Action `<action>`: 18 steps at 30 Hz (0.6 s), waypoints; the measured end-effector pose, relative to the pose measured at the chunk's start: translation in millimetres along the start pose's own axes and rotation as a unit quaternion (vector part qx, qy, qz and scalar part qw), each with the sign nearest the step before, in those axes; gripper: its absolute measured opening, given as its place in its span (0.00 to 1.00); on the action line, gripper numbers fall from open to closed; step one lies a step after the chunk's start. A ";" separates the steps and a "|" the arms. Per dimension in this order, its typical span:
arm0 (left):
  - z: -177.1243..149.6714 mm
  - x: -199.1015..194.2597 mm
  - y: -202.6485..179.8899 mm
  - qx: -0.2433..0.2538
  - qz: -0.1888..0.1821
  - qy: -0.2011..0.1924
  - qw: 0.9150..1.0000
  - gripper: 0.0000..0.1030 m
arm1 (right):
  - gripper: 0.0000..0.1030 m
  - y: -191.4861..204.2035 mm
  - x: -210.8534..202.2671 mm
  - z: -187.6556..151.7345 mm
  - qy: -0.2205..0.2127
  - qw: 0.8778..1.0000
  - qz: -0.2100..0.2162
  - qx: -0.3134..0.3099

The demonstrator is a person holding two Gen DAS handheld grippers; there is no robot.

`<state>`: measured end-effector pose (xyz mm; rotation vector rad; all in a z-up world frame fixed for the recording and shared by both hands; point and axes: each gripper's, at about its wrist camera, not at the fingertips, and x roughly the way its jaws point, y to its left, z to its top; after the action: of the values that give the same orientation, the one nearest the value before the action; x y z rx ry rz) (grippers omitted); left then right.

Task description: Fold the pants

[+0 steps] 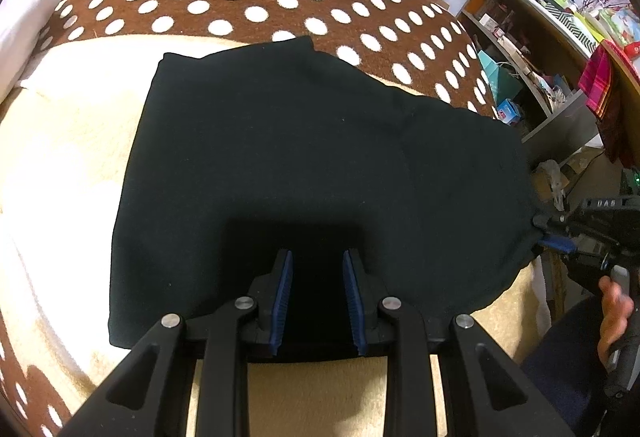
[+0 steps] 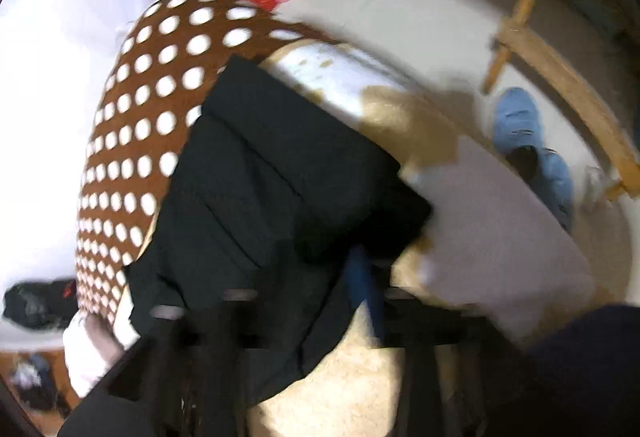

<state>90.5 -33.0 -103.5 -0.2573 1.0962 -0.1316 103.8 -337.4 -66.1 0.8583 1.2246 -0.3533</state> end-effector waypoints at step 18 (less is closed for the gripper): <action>3.0 3.8 3.7 -0.012 -0.014 -0.004 1.000 0.28 | 0.33 -8.7 15.7 -0.2 -0.038 0.999 -0.014 0.009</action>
<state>94.8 -29.9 -106.4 -0.2940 1.0879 -0.1418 103.2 -339.7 -83.9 0.8357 1.1665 -0.4162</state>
